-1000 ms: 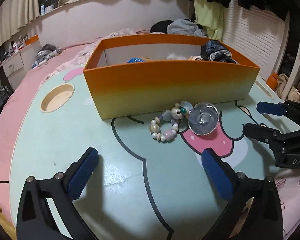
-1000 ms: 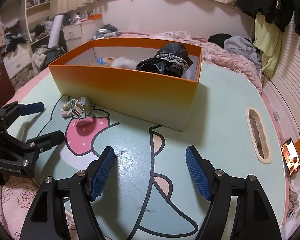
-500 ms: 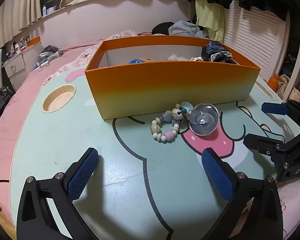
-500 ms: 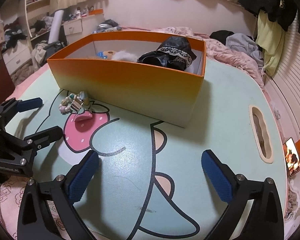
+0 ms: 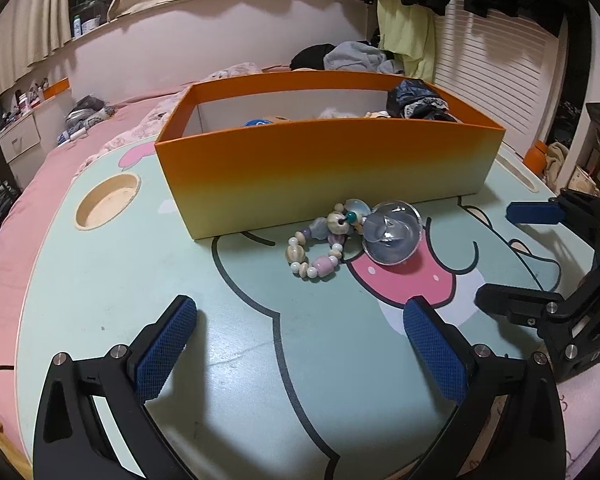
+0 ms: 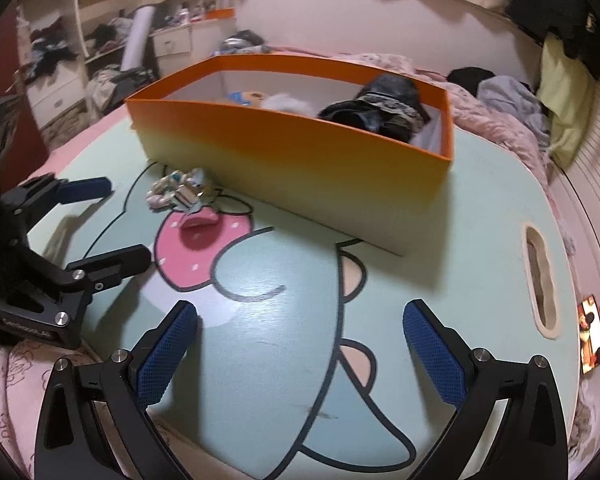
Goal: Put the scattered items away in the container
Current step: 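Grasp the glass ornament with the right gripper while the left reaches toward the bead bracelet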
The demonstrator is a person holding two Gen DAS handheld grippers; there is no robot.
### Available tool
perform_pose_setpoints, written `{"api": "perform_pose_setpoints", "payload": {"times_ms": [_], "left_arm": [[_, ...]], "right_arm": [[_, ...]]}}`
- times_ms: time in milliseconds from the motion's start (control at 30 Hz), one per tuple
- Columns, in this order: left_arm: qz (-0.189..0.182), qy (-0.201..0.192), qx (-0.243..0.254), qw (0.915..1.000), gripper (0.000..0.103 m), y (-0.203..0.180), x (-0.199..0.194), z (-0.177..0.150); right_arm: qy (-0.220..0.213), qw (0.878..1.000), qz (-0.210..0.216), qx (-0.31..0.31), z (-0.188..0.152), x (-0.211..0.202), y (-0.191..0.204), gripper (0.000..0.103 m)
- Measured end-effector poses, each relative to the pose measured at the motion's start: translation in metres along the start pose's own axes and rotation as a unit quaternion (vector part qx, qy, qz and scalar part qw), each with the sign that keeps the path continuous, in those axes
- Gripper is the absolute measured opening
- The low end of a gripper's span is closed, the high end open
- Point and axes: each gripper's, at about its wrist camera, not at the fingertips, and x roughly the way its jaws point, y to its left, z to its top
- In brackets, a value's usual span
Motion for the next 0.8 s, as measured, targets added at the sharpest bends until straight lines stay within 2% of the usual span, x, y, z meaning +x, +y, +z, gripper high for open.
{"api": "perform_pose_setpoints", "payload": {"times_ms": [167, 200, 267, 367, 467, 500, 700, 800], "left_arm": [[-0.017, -0.012, -0.013, 0.9997, 0.103, 0.006, -0.009, 0.0], [-0.01, -0.023, -0.019, 0.9995, 0.103, 0.01, -0.014, 0.0], [0.007, -0.049, -0.026, 0.9985, 0.103, 0.017, -0.025, 0.001], [0.0, -0.062, -0.027, 0.9977, 0.102, 0.023, -0.035, 0.004], [-0.014, -0.064, -0.031, 0.9974, 0.088, 0.029, -0.038, 0.005], [-0.014, -0.062, -0.033, 0.9974, 0.086, 0.032, -0.038, 0.005], [-0.008, -0.062, -0.048, 0.9969, 0.086, 0.041, -0.037, 0.003], [-0.006, -0.064, -0.054, 0.9964, 0.086, 0.043, -0.037, 0.003]], "right_arm": [[-0.007, 1.0, -0.003, 0.008, 0.0, -0.001, -0.003, 0.1], [-0.014, 1.0, -0.001, 0.009, 0.0, -0.003, -0.003, 0.097], [-0.03, 0.999, -0.002, 0.012, 0.004, -0.009, -0.003, 0.079], [-0.042, 0.999, 0.006, -0.001, 0.015, -0.011, 0.004, 0.079], [-0.049, 0.998, 0.017, -0.033, 0.03, -0.009, 0.019, 0.079], [-0.051, 0.998, 0.021, -0.041, 0.034, -0.008, 0.023, 0.079], [-0.008, 0.995, 0.046, -0.086, 0.052, 0.018, 0.044, 0.077], [0.01, 0.993, 0.05, -0.108, 0.056, 0.03, 0.052, 0.071]]}}
